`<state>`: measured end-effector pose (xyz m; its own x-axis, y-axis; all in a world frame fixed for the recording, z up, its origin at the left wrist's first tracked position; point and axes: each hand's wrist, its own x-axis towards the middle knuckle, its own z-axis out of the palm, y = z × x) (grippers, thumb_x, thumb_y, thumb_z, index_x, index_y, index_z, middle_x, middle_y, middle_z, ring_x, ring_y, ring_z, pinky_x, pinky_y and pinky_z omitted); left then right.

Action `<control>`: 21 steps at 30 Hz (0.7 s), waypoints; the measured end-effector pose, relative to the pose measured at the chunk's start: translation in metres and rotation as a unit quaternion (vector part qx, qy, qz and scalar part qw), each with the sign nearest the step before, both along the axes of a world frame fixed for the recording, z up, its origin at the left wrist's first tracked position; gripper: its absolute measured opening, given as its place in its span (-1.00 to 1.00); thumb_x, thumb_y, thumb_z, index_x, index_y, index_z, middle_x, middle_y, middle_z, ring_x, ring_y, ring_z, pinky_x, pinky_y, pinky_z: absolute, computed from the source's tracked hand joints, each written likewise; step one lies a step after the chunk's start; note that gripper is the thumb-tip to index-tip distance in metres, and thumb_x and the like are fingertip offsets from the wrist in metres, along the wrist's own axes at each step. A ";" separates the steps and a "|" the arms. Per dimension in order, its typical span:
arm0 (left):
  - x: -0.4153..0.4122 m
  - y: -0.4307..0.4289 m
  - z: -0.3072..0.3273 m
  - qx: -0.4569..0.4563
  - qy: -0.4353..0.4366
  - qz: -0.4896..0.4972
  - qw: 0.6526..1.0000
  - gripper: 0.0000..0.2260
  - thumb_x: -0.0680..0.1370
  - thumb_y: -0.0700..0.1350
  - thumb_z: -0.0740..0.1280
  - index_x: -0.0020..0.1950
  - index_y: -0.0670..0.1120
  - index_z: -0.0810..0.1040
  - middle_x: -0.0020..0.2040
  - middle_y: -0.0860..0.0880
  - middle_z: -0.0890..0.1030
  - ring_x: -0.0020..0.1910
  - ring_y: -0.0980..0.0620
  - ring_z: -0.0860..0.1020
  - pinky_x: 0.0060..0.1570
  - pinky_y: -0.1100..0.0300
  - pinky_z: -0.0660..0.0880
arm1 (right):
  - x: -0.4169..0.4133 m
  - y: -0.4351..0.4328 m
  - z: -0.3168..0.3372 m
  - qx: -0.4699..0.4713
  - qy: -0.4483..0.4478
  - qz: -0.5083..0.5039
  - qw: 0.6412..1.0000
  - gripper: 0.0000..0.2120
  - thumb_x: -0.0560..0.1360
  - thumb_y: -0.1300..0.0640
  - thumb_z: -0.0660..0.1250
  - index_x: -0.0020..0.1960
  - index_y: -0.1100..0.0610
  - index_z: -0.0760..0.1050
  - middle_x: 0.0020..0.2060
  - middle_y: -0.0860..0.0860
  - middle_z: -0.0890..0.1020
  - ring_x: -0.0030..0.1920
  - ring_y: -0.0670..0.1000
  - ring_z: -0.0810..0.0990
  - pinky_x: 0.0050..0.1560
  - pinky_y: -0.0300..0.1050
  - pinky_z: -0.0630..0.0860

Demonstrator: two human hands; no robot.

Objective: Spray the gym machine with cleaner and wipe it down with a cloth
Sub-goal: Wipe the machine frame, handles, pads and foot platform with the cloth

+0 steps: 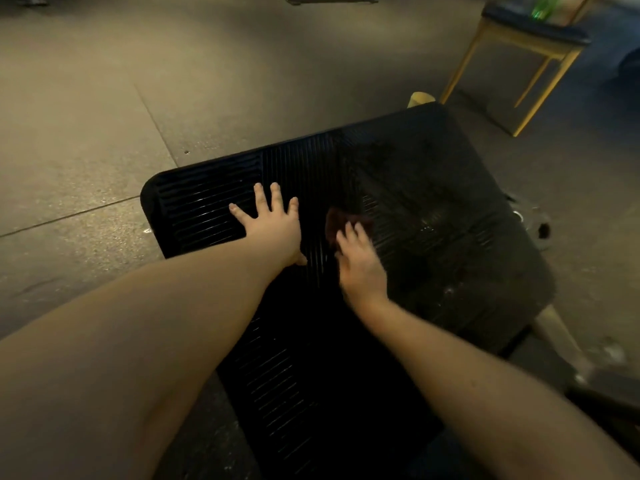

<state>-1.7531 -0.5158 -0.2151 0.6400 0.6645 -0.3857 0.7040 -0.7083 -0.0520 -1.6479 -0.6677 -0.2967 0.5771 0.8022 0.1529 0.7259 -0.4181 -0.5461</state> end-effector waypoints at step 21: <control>0.016 0.003 -0.003 -0.023 0.032 -0.030 0.999 0.18 0.43 0.25 0.54 0.68 -0.07 -0.26 0.62 -0.23 -0.41 0.53 -0.44 -0.43 0.34 -0.66 -0.19 | 0.124 0.173 0.092 -0.056 0.004 -0.090 0.994 -0.59 0.74 0.02 0.11 0.56 0.02 0.37 0.61 0.02 0.28 0.62 0.10 0.18 0.60 0.17 0.12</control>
<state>-1.7366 -0.5131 -0.2185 0.6508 0.6064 -0.4569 0.6565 -0.7517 -0.0625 -1.5243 -0.4948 -0.2044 0.7131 0.6982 0.0633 0.6304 -0.5990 -0.4937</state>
